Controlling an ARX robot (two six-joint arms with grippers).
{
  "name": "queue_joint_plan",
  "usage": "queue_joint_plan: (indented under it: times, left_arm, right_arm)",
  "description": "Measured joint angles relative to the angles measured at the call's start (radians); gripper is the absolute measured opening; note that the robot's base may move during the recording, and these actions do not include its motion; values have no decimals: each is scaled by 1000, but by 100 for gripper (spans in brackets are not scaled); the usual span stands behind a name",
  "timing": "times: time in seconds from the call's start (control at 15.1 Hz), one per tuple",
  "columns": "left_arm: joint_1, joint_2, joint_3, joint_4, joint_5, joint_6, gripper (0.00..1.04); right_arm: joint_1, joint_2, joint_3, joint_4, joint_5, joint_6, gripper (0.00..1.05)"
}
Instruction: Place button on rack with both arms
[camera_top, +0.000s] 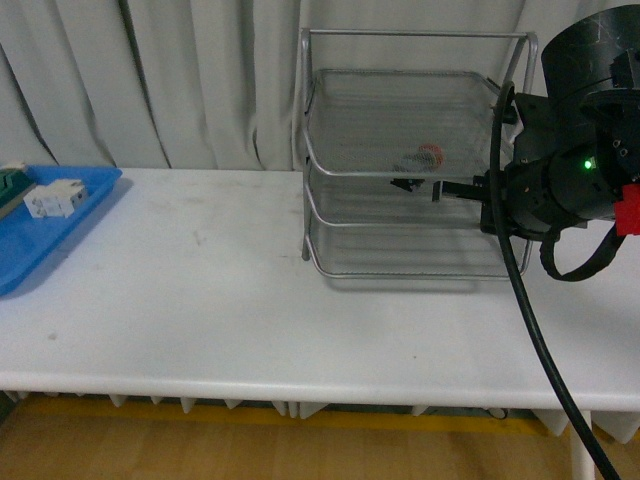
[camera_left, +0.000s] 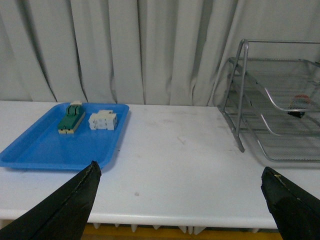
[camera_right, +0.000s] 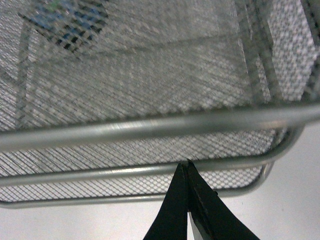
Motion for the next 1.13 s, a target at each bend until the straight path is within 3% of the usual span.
queue_joint_plan:
  times: [0.13,0.4,0.73,0.86,0.93,0.99,1.13]
  left_arm:
    - [0,0,0,0,0,0,98]
    - [0,0,0,0,0,0,98]
    - [0,0,0,0,0,0,98]
    - [0,0,0,0,0,0,98]
    - [0,0,0,-1,0,0,98]
    - [2,0,0,0,0,0,98]
    - [2,0,0,0,0,0,98]
  right_arm:
    - [0,-49,-99,16,-26,38,2]
    - [-28,-304,-400,130,-171,121,2]
    - [-272,-706,-699,120,-335,196,2]
    - [-315,-811,-863,547,-229,34,2]
    - [-313,-930,-963,608,-214,-96,2]
    - [-299,-1083,-1002,532,-190,-170,2]
    - [-270,-1257,-1052,528,-176,-229,2]
